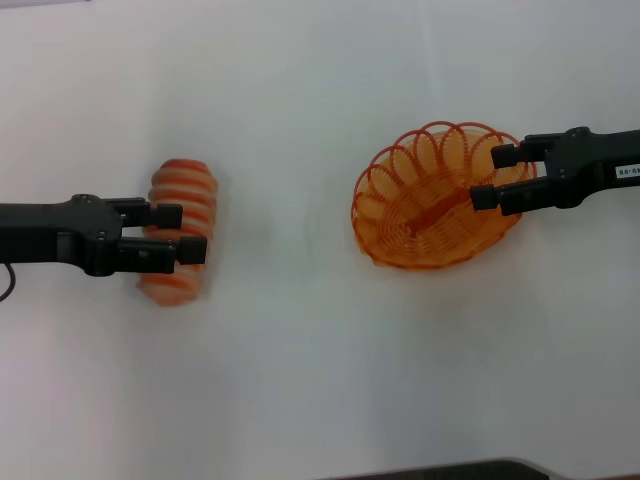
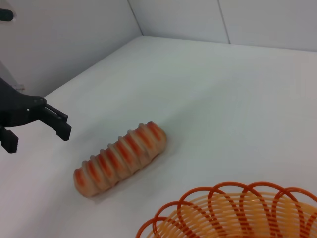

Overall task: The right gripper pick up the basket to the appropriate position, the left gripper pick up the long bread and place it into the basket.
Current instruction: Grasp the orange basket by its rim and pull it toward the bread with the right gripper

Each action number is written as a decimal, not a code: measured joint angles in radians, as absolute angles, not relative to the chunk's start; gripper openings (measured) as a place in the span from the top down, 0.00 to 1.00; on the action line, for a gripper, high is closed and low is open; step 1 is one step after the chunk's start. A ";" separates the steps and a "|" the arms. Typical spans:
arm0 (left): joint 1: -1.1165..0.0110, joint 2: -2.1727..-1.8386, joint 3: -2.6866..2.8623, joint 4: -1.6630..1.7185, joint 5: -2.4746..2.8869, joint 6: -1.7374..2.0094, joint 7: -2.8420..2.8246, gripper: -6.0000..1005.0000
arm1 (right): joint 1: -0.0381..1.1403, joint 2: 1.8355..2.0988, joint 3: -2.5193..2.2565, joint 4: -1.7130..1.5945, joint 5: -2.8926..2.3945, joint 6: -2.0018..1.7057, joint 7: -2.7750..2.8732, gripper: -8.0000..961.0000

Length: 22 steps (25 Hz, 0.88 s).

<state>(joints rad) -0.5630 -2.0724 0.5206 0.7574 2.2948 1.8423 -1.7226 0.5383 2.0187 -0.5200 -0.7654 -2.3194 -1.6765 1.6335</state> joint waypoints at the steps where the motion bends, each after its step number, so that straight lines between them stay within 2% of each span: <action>1: -0.563 -2.072 0.522 0.757 2.295 1.842 -1.723 0.16 | 0.538 2.019 -0.520 -0.765 -2.319 -1.677 1.634 0.03; 22: -0.562 -2.072 0.523 0.758 2.295 1.849 -1.723 0.16 | 0.545 2.018 -0.514 -0.770 -2.301 -1.687 1.659 0.03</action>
